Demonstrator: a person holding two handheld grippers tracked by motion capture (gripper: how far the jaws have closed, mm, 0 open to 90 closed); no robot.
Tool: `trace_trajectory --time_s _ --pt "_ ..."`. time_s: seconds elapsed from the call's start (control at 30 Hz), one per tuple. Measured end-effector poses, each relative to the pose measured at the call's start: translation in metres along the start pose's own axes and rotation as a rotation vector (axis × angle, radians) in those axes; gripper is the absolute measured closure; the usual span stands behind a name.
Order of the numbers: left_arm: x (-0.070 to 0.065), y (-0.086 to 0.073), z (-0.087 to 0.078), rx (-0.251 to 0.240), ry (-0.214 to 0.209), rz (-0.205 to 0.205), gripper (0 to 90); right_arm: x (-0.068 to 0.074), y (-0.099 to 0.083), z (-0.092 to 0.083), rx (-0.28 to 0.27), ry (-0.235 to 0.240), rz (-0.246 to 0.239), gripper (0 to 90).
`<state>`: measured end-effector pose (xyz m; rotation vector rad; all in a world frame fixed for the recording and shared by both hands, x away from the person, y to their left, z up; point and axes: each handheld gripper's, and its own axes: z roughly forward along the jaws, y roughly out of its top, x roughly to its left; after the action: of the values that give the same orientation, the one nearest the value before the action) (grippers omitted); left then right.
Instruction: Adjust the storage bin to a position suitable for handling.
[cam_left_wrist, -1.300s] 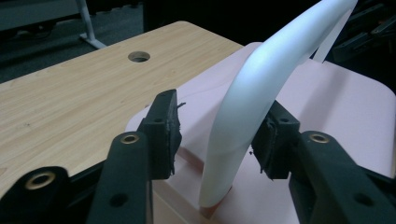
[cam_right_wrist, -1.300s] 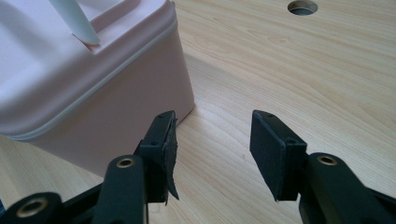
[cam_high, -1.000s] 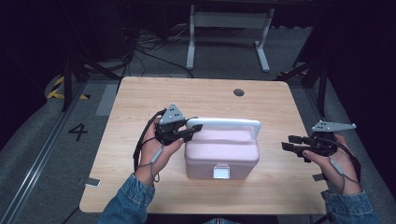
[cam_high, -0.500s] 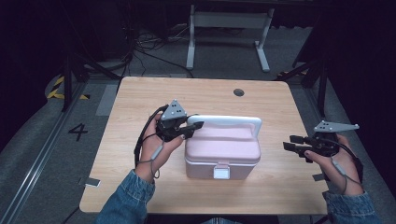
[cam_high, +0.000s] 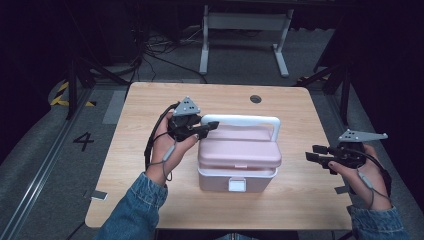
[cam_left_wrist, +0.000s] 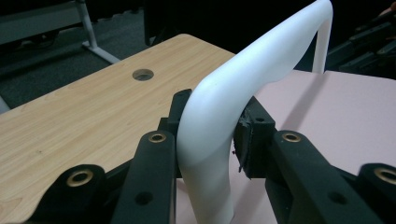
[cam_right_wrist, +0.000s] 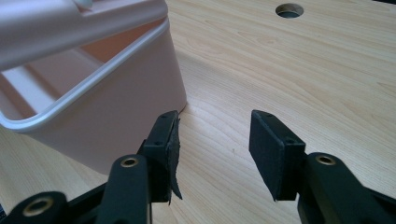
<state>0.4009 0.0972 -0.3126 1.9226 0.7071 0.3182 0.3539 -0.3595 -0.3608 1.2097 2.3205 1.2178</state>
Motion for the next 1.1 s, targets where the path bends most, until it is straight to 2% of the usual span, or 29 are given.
trace_trajectory --time_s 0.33,0.53,0.63,0.67,0.83,1.0,1.1 --pt "0.011 0.010 0.005 -0.002 -0.001 -0.032 71.6 0.005 0.004 -0.001 -0.020 0.005 -0.028 55.7" --pt "0.018 0.016 0.008 0.008 -0.006 -0.049 71.7 0.011 0.008 -0.002 -0.047 0.021 -0.069 64.4" --pt "0.023 0.018 0.010 0.004 -0.022 -0.069 71.6 0.017 0.011 -0.002 -0.067 0.062 -0.082 68.4" --pt "0.025 0.020 0.011 0.003 -0.029 -0.079 71.7 0.022 0.013 -0.002 -0.085 0.099 -0.087 71.4" --pt "0.031 0.024 0.014 0.012 -0.028 -0.085 71.8 0.034 0.020 -0.003 -0.161 0.145 -0.108 82.0" --pt "0.035 0.026 0.018 0.003 -0.029 -0.097 71.9 0.042 0.026 -0.003 -0.209 0.162 -0.128 85.8" --pt "0.040 0.026 0.020 -0.005 -0.041 -0.120 72.3 0.046 0.029 0.000 -0.234 0.170 -0.147 88.7"
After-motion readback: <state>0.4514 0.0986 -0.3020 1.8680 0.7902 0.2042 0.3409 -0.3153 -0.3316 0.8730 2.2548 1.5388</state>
